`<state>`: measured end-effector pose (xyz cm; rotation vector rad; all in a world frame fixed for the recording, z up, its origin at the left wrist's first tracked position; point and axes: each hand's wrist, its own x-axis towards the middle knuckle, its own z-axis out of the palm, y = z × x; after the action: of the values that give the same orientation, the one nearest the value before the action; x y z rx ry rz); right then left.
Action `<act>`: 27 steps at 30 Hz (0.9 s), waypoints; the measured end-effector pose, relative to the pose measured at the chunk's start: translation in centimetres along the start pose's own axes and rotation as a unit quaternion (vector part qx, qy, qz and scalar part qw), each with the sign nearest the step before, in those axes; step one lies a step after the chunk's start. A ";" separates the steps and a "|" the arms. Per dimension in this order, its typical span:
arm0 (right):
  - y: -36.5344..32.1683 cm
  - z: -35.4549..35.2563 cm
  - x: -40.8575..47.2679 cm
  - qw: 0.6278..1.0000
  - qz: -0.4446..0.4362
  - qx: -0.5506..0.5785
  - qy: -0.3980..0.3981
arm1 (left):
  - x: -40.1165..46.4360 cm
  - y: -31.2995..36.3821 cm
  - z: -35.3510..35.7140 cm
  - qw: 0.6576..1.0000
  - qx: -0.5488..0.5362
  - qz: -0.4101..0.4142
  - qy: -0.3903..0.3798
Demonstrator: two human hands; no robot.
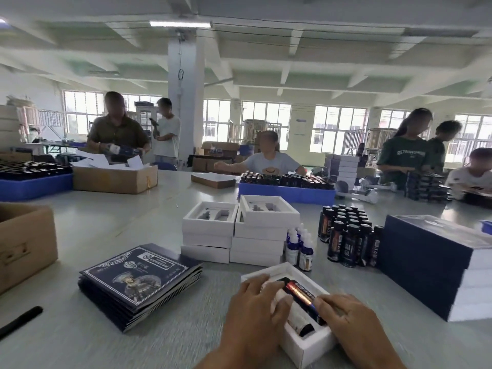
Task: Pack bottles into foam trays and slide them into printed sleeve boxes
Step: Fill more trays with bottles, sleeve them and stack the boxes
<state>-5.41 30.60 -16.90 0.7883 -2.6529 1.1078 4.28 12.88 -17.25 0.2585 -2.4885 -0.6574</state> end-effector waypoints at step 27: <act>-0.2 -0.6 -0.3 1.000 0.020 0.003 -0.010 | 4.8 -18.3 -15.7 0.874 0.270 -0.404 0.003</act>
<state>-5.05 31.04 -16.40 0.7526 -2.6942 1.1246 9.77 -10.68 -12.81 1.5595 -2.4425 -0.2175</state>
